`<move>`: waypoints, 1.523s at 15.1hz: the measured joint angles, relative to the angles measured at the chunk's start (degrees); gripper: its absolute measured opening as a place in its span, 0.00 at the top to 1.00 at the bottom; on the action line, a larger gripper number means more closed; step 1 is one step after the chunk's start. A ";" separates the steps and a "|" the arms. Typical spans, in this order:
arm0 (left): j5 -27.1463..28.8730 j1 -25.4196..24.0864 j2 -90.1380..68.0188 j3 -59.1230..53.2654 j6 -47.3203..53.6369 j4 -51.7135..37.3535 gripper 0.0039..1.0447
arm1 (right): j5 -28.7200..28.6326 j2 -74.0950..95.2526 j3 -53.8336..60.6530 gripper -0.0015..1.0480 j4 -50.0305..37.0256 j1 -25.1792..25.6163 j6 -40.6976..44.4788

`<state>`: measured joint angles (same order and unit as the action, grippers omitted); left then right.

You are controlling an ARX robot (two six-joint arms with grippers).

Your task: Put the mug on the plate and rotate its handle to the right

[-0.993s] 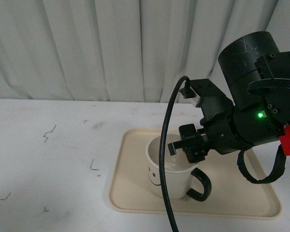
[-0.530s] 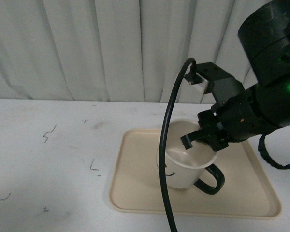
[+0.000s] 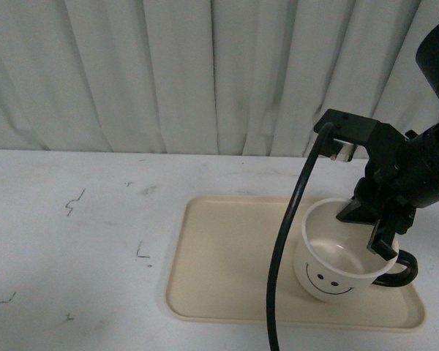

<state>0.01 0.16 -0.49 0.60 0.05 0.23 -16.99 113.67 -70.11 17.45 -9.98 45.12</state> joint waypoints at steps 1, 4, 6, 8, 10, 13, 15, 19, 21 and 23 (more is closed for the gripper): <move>0.02 0.00 0.00 0.00 0.00 0.00 0.06 | -0.02 0.07 -0.07 0.97 -0.07 0.07 0.39; 0.00 0.00 0.00 0.00 -0.02 0.00 0.06 | -0.11 0.68 -0.68 0.97 -0.07 0.37 1.75; 0.00 0.00 0.00 0.00 0.00 0.00 0.06 | -0.09 1.07 -1.03 0.97 -0.20 0.50 2.51; 0.00 0.00 0.00 0.00 0.00 0.00 0.06 | -0.17 1.55 -1.55 0.97 -0.72 0.68 3.32; 0.00 0.00 0.00 0.00 0.00 0.00 0.06 | -1.20 2.71 -2.71 0.97 -2.58 0.79 5.66; 0.00 0.00 0.00 0.00 0.00 0.00 0.06 | -1.36 5.29 -5.46 0.97 -1.25 0.98 8.07; 0.00 0.00 0.00 0.00 0.00 -0.02 0.06 | -1.95 5.92 -6.71 0.97 -1.60 0.66 8.15; 0.00 0.00 0.00 0.00 -0.02 -0.02 0.06 | -0.81 8.37 -10.86 0.97 1.05 -1.25 9.07; 0.00 0.00 0.00 0.00 0.00 0.00 0.06 | -0.26 9.09 -11.54 0.86 0.63 -1.38 9.60; 0.00 0.00 0.00 0.00 -0.02 -0.02 0.06 | 0.02 9.64 -11.58 0.53 -0.11 -1.33 9.92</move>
<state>0.01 0.16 -0.49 0.60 0.03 0.21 -16.97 123.31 -81.69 17.34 -11.31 55.05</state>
